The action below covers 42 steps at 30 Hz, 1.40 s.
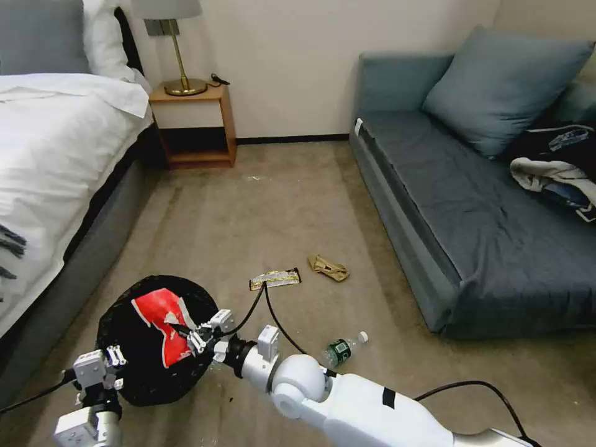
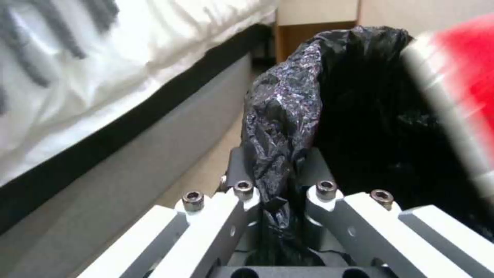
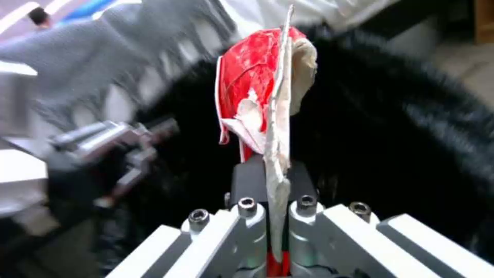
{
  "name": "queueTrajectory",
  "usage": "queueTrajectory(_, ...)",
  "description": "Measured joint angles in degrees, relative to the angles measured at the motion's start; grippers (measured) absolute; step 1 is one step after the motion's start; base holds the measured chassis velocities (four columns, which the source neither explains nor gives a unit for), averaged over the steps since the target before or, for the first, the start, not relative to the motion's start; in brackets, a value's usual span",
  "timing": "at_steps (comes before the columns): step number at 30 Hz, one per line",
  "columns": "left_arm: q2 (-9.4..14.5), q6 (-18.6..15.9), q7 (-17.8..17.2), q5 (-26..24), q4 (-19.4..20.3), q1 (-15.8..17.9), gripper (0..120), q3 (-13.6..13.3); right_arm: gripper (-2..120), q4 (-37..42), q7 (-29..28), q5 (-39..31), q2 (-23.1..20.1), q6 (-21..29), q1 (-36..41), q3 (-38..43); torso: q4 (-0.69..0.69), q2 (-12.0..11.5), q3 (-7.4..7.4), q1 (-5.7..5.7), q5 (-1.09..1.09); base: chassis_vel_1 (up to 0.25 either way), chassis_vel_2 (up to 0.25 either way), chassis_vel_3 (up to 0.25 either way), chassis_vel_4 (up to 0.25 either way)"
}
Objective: Pick up the trash bin, then pick up the garbage on the floor and place it into the trash bin.
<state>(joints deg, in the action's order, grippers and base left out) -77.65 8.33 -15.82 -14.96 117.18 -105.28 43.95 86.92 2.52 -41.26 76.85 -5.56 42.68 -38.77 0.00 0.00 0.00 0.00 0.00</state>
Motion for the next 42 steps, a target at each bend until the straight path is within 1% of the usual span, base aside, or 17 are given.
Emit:
queueTrajectory(4,0.0,0.3,1.5,0.0,-0.3,0.1,6,-0.1,1,-2.5,-1.1,1.0,1.4,-0.1,0.5,0.1,0.0,0.0,0.0,0.0,0.0,0.0,0.0,0.0,0.0)
queueTrajectory(11,0.2,0.9,2.0,0.0,-1.4,0.5,6,-0.1,26,-4.7,-2.3,2.7,2.1,-0.7,1.3,0.9,0.0,0.0,0.0,0.0,0.0,0.0,0.0,0.0,0.0)
queueTrajectory(13,0.2,1.0,2.0,0.0,-1.5,0.6,6,0.0,28,-4.7,-2.4,2.8,1.9,-0.8,1.5,0.9,0.0,0.0,0.0,0.0,0.0,0.0,0.0,0.0,0.0)
queueTrajectory(16,0.1,1.0,2.0,0.1,-1.7,0.8,6,0.0,44,-4.8,-2.5,3.5,0.7,-0.8,2.4,1.2,0.0,0.0,0.0,0.0,0.0,0.0,0.0,0.0,0.0)
queueTrajectory(21,0.1,1.0,2.0,0.5,-1.7,0.8,6,0.0,58,-5.7,-2.4,5.0,-0.4,-1.6,3.3,1.6,0.0,0.0,0.0,0.0,0.01,0.0,0.0,0.0,0.0)
queueTrajectory(23,0.1,1.1,1.8,0.6,-2.0,0.9,6,0.1,71,-5.0,-2.3,5.6,-1.5,-2.3,3.9,2.6,0.0,0.0,0.0,0.0,0.01,0.0,0.0,0.0,0.0)
queueTrajectory(26,0.2,1.3,1.6,0.6,-2.3,1.1,6,0.3,76,-3.6,-2.2,6.1,-2.5,-2.7,4.5,3.6,0.0,0.0,0.0,0.0,0.01,0.0,0.0,0.0,0.0)
queueTrajectory(28,0.4,1.4,1.2,0.6,-2.6,1.5,6,0.5,90,-1.2,-1.1,6.8,-5.0,-3.2,5.2,5.7,0.0,0.0,0.0,0.0,0.02,0.0,0.0,0.0,0.0)
queueTrajectory(29,0.4,1.4,1.2,0.6,-2.6,1.5,6,0.5,90,-1.2,-1.1,6.8,-5.0,-3.2,5.2,5.7,0.0,0.0,0.0,0.0,0.02,0.0,0.0,0.0,0.0)
queueTrajectory(31,0.5,1.5,0.8,0.5,-2.9,1.8,6,0.5,96,-0.1,0.1,8.0,-7.0,-3.7,5.6,7.0,0.0,0.0,0.0,0.0,0.02,0.0,0.0,0.0,0.0)
queueTrajectory(32,0.5,1.5,0.5,0.5,-3.0,1.9,6,0.5,99,0.4,2.8,11.2,-9.6,-4.5,6.0,9.2,0.0,0.0,0.0,0.0,0.02,0.0,0.0,0.0,0.0)
queueTrajectory(35,0.5,1.6,0.3,0.5,-3.0,2.0,6,0.5,99,0.3,6.0,15.7,-11.8,-5.0,6.5,11.7,0.0,0.0,0.0,0.0,0.02,0.0,0.0,0.0,0.0)
queueTrajectory(36,0.4,1.7,0.1,0.5,-3.0,2.0,6,0.5,100,-1.2,11.1,23.9,-14.7,-5.8,7.6,16.3,0.0,0.0,0.0,0.0,0.02,0.0,0.0,0.0,0.0)
queueTrajectory(38,0.4,1.7,0.1,0.6,-3.1,2.0,6,0.5,100,-1.8,12.9,25.8,-15.5,-5.9,8.0,17.6,0.0,0.0,0.0,0.0,0.02,0.0,0.0,0.0,0.0)
queueTrajectory(40,0.3,2.0,-0.1,0.7,-3.3,2.0,6,0.4,100,-4.9,19.2,33.0,-18.0,-6.6,9.8,22.0,-0.01,0.0,0.0,0.0,0.03,0.0,0.0,0.0,0.0)
queueTrajectory(41,0.3,2.0,-0.1,0.7,-3.3,2.0,6,0.4,100,-4.9,19.2,33.0,-18.0,-6.6,9.8,22.0,-0.01,0.0,0.0,0.0,0.03,0.0,0.0,0.0,0.0)
queueTrajectory(42,0.2,2.1,-0.1,0.9,-3.4,2.1,6,0.3,100,-6.6,22.5,36.2,-18.7,-7.3,10.7,24.3,-0.02,0.0,0.0,0.0,0.03,0.0,0.0,0.0,0.0)
